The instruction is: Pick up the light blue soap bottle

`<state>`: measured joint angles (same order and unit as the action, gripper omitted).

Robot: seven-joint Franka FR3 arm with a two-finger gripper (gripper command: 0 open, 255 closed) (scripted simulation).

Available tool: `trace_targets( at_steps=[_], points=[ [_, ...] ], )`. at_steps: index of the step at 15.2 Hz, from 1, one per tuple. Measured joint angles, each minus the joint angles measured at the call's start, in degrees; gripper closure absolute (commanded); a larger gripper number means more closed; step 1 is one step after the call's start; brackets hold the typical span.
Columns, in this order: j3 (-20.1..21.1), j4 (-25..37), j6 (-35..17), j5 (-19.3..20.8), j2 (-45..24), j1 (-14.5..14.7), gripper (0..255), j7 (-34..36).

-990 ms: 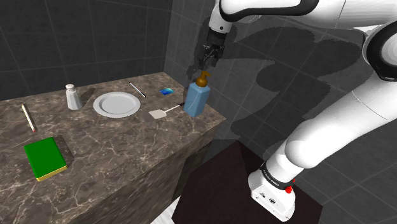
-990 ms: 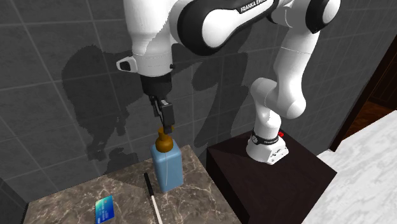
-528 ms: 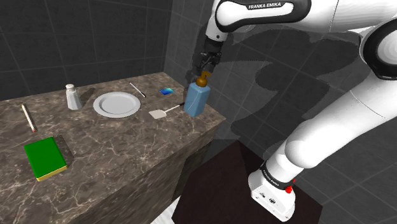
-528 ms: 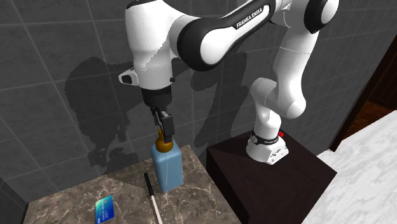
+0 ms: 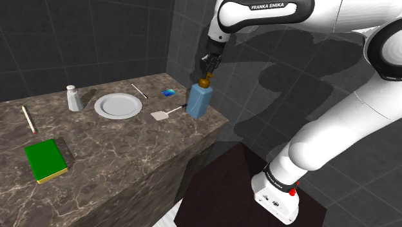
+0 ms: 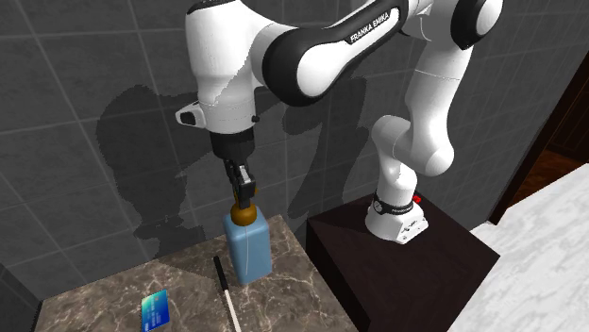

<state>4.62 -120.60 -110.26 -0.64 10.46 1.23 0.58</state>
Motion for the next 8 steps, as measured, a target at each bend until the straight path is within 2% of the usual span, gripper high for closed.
trace_targets(
  at_steps=[8],
  points=[
    [-0.07, 2.98, 3.75, -0.04, 0.69, -0.02, 255, -0.09]
  ],
)
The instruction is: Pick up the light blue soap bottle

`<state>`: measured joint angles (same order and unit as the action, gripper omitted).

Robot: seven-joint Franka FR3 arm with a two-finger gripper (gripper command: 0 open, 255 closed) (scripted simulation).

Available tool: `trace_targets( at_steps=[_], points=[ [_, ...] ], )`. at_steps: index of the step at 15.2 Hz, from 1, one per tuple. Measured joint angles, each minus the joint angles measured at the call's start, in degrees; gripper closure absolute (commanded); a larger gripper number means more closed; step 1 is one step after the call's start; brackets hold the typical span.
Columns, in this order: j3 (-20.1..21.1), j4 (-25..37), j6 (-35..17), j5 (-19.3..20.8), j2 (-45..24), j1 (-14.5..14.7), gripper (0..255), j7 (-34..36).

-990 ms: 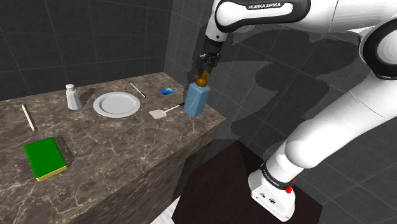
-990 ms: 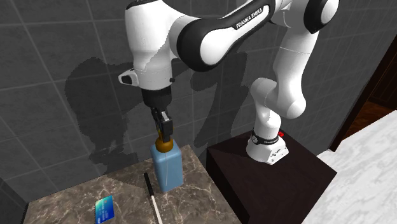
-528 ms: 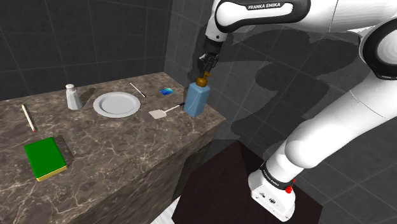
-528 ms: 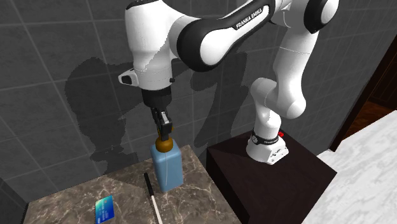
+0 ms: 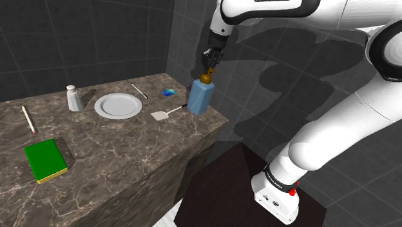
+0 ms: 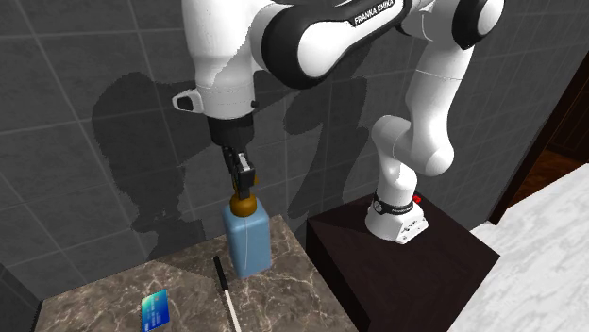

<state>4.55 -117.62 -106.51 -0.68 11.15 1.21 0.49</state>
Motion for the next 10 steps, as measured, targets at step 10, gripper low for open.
trace_targets(
  at_steps=[10],
  points=[
    [-0.06, 7.55, 7.49, 0.04, -0.07, -0.04, 255, -0.01]
  ],
)
